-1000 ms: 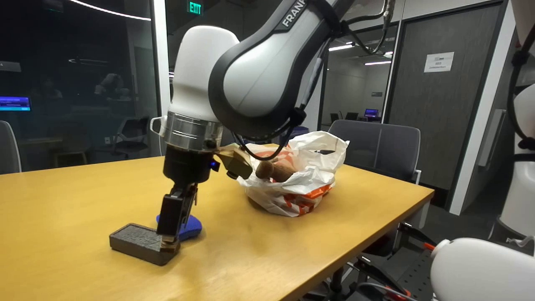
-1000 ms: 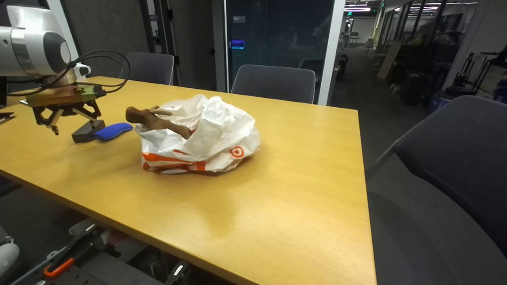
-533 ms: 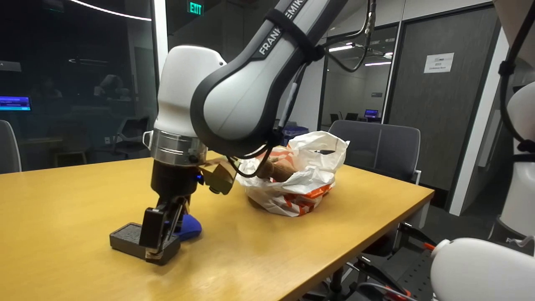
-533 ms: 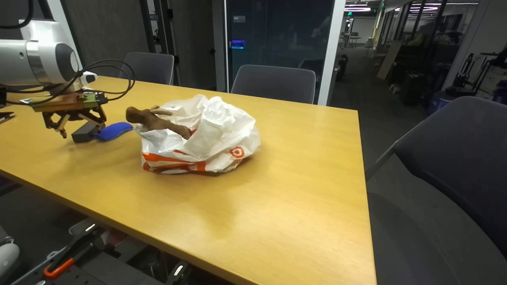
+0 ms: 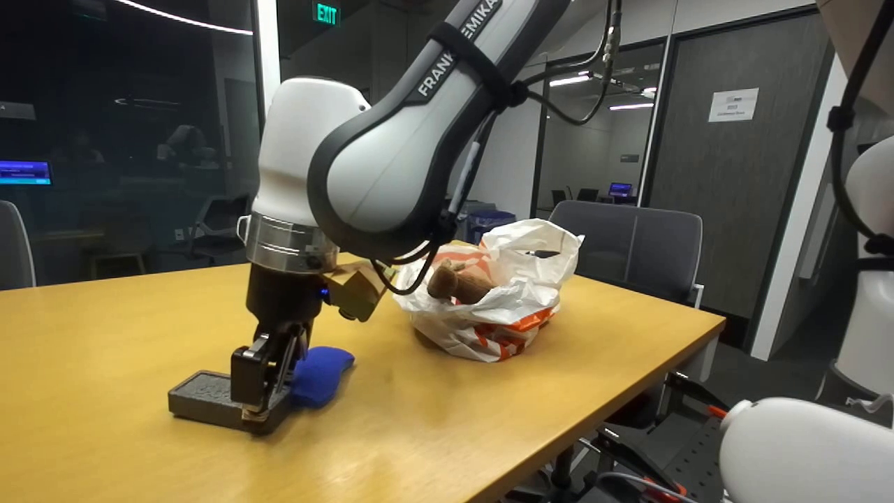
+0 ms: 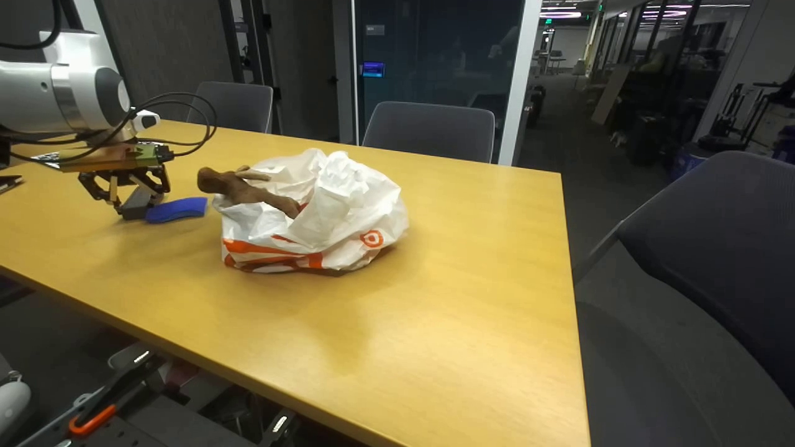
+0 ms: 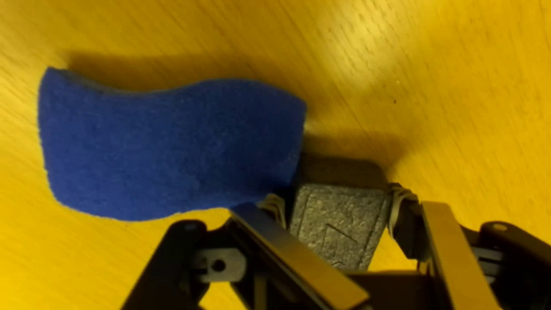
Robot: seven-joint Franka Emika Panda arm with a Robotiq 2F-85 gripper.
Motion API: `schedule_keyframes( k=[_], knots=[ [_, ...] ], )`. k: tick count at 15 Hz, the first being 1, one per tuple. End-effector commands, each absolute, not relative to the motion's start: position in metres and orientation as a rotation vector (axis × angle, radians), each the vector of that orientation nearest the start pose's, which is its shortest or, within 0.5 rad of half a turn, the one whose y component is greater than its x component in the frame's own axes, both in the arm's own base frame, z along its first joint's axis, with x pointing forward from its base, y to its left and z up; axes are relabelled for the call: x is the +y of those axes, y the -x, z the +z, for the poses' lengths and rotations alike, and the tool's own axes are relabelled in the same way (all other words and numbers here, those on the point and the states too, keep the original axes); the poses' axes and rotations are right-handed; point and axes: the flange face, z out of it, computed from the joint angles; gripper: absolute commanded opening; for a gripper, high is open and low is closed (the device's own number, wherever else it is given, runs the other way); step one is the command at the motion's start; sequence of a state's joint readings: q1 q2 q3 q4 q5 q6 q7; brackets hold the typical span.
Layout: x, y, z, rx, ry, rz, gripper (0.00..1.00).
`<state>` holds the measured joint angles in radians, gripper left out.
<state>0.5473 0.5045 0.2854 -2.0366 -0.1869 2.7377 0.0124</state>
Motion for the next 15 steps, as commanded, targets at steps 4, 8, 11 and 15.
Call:
schedule_keyframes(
  k=[4,8,11,15],
  knots=[
    [0.464,-0.423,0.231,-1.328,2.671,-0.307,0.33],
    [0.457,-0.435,0.296,-1.282,2.647,-0.438,0.33],
    [0.426,-0.454,0.359,-1.207,2.689,-0.643,0.33],
    [0.350,-0.483,0.425,-1.094,2.814,-0.875,0.33]
  ],
)
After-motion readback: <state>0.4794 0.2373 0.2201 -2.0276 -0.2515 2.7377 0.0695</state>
